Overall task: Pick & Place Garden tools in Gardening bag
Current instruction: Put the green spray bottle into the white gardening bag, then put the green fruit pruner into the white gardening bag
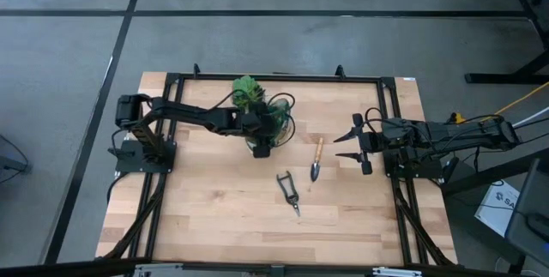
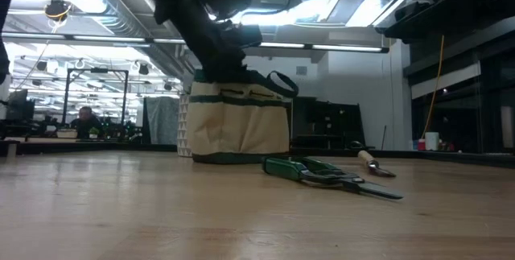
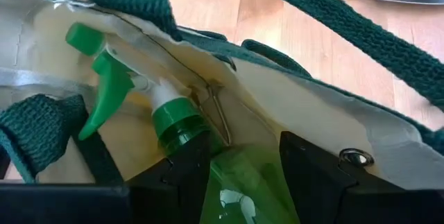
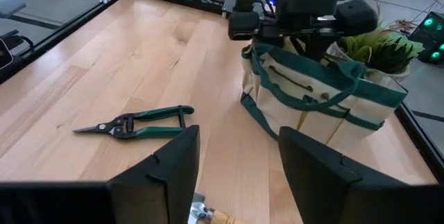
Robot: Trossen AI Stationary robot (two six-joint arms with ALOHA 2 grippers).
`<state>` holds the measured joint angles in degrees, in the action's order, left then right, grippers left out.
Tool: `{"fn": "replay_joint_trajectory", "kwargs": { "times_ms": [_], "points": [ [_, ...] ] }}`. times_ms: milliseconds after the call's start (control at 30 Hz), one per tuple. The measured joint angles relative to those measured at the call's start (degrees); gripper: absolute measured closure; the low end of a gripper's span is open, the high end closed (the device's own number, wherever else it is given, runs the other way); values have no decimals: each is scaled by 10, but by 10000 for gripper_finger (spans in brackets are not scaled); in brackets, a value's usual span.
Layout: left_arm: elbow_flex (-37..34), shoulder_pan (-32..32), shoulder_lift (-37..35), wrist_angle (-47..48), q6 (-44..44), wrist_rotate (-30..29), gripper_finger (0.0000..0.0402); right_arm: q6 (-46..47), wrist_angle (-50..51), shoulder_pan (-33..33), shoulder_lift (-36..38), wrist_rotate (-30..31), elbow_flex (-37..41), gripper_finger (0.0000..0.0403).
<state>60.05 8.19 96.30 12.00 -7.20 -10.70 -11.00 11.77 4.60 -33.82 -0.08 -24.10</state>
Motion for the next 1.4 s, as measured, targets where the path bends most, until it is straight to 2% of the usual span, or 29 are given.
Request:
{"fn": "replay_joint_trajectory", "kwargs": {
  "times_ms": [400,567,767,967,1400],
  "points": [
    [24,-6,-108,0,-18,-27,233,0,0,0,0,0,0,202],
    [24,-29,-138,-9,-22,-10,233,0,0,0,0,0,0,202],
    [24,-75,-142,-30,-85,25,233,0,0,0,0,0,0,202],
    [24,-120,-138,-94,-160,54,233,0,0,0,0,0,0,202],
    [24,-195,-114,-217,-161,51,233,0,0,0,0,0,0,202]
  ]
}}
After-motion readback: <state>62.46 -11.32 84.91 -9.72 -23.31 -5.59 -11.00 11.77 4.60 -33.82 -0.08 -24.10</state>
